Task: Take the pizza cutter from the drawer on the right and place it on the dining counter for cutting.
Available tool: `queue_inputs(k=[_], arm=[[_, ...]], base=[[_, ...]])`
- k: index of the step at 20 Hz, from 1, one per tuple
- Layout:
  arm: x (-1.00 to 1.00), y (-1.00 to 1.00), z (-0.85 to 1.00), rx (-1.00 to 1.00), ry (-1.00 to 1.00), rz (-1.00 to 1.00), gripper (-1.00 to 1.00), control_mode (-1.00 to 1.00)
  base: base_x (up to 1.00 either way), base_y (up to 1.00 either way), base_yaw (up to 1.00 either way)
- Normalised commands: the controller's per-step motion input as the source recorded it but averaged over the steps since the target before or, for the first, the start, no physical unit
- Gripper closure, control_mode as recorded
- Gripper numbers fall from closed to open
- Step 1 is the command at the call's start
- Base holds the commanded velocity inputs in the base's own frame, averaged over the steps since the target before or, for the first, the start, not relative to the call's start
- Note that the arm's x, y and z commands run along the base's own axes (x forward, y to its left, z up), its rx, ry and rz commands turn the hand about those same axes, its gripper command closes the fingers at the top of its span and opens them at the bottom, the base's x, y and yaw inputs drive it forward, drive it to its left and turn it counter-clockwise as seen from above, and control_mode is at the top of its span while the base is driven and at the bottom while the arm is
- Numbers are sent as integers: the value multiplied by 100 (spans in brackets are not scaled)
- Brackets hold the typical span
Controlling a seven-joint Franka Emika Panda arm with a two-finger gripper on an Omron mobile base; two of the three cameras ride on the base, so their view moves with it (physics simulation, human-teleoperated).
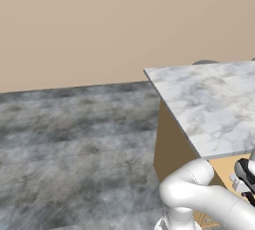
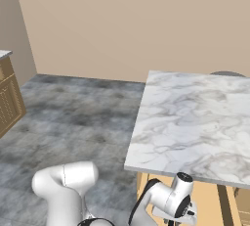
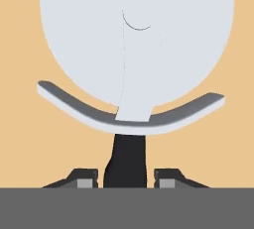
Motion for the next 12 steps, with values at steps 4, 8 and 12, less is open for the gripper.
queue_inputs(k=[4,8,12], arm=[[0,0,0,0,0,0,100,-100],[1,0,0,0,1,0,100,-100],[-3,-7,25,0,0,0,100,-100]], base=[[0,0,0],[0,0,0],[0,0,0]])
